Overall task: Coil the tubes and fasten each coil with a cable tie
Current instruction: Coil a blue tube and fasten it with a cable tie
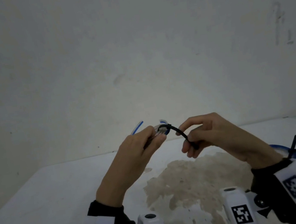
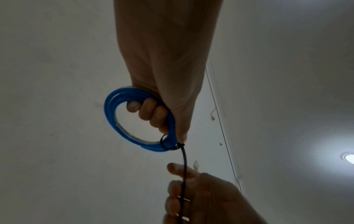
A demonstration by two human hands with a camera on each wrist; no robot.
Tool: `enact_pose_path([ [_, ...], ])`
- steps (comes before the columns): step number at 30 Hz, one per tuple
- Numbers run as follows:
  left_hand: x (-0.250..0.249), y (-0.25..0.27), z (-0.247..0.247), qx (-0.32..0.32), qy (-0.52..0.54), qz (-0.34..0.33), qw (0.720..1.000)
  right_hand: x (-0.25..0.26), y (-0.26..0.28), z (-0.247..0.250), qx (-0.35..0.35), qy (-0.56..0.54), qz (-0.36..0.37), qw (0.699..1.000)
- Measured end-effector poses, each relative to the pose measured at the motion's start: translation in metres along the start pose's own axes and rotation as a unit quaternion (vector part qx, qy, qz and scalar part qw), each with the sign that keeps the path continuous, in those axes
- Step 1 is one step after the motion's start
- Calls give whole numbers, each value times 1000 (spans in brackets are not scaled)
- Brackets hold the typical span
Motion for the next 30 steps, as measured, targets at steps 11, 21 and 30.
enact_pose_path([
  [11,-10,-2,-11,25,-147,4,989,-7,-13,-23,-76,-15,-27,997],
  [21,-9,0,-11,-16,94,3,995,4,-7,-18,-139,-105,91,981],
  [30,2,-3,-21,1,246,93,965,9,-6,-30,-181,207,199,940],
])
Point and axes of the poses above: each hand's wrist, its own y-axis away from the middle knuckle, its own z-axis out of the back of the hand, x = y × z, the point moved 5 cm from there along -y, towards the middle knuckle
